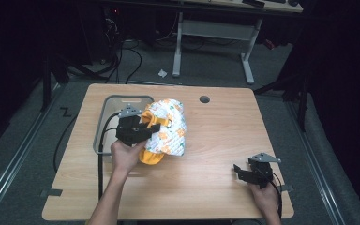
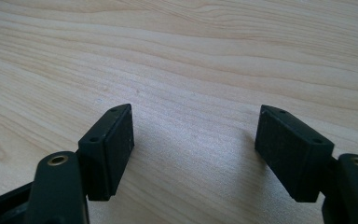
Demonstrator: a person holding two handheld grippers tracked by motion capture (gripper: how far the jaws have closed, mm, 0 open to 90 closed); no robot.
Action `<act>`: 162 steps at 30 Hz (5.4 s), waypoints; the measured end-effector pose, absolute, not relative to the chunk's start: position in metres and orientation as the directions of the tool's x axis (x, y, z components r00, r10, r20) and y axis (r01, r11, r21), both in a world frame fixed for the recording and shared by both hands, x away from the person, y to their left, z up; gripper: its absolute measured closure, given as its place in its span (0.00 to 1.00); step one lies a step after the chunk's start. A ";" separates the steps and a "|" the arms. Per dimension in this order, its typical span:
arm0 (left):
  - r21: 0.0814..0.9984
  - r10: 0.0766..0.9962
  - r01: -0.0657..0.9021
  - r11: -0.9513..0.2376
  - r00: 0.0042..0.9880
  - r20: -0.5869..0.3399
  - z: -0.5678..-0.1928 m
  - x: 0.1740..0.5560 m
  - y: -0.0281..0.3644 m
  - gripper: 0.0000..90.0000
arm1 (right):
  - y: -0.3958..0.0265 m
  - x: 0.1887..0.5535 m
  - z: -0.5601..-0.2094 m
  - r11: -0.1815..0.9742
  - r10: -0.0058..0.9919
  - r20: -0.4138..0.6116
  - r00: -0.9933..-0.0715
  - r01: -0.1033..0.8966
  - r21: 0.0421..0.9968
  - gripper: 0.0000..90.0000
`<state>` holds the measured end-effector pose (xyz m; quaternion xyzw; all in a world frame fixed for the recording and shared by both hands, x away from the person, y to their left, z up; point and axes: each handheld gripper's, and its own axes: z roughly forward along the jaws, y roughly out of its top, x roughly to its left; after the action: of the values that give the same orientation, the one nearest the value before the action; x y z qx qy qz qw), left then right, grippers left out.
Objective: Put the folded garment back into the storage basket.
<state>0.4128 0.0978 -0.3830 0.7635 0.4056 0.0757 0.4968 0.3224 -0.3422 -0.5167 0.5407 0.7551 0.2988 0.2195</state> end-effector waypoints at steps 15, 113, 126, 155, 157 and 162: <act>0.819 0.737 0.556 -0.143 0.612 -0.287 -0.375 0.424 0.136 0.82 | -0.342 0.323 -0.517 0.236 0.948 -0.008 -0.318 0.685 0.689 0.32; 0.704 0.884 0.679 -0.208 0.439 -0.162 -0.433 0.455 0.158 0.43 | -0.342 0.322 -0.517 0.237 0.948 -0.010 -0.318 0.685 0.689 0.32; 0.755 0.864 0.630 -0.180 0.468 -0.185 -0.421 0.435 0.152 0.41 | -0.342 0.322 -0.517 0.237 0.948 -0.009 -0.318 0.685 0.689 0.32; 0.805 0.788 0.555 -0.210 0.583 -0.197 -0.412 0.397 0.110 0.39 | -0.342 0.323 -0.517 0.237 0.948 -0.009 -0.318 0.685 0.689 0.32; 0.804 0.788 0.553 -0.220 0.587 -0.188 -0.412 0.395 0.107 0.39 | -0.342 0.322 -0.517 0.237 0.948 -0.009 -0.319 0.685 0.689 0.32; 0.809 0.773 0.548 -0.213 0.601 -0.204 -0.411 0.391 0.101 0.39 | -0.342 0.322 -0.517 0.237 0.948 -0.009 -0.318 0.685 0.689 0.32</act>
<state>0.3905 0.1014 -0.4110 0.7688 0.4294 0.1230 0.4576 0.3225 -0.3422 -0.5168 0.5407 0.7550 0.2986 0.2200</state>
